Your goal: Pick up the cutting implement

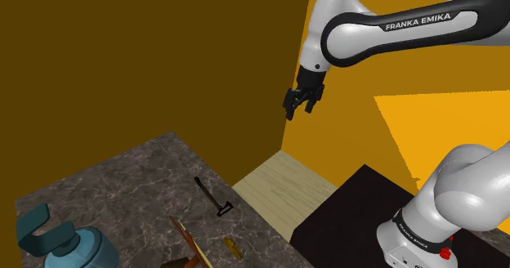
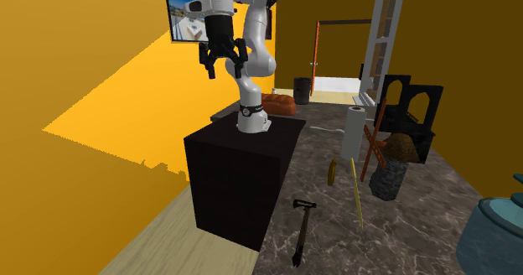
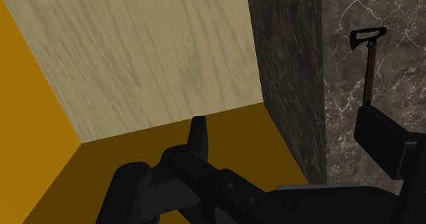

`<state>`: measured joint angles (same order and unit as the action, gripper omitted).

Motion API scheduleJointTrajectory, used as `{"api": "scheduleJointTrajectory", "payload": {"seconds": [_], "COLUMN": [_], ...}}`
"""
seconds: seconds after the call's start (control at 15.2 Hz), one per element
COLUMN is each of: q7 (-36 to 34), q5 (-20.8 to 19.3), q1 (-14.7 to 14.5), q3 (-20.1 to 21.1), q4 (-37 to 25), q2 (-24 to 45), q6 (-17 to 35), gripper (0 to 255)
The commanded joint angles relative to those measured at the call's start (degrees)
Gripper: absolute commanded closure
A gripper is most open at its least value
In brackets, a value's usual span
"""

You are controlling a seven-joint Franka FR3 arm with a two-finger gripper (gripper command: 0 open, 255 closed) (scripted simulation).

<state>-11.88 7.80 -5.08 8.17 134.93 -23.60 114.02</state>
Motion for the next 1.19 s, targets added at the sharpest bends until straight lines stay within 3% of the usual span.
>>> {"api": "scheduleJointTrajectory", "payload": {"seconds": [0.0, 0.53, 1.12], "q7": [-1.60, -8.52, -17.51], "q5": [0.05, -2.49, -9.63], "q1": [-0.60, -2.68, -6.87], "q3": [1.60, 6.92, 9.43], "q4": [-0.60, -6.02, -17.20], "q2": [3.41, 18.76, 37.92], "q6": [2.60, 11.10, 16.56], "gripper": [0, 0, 0]}}
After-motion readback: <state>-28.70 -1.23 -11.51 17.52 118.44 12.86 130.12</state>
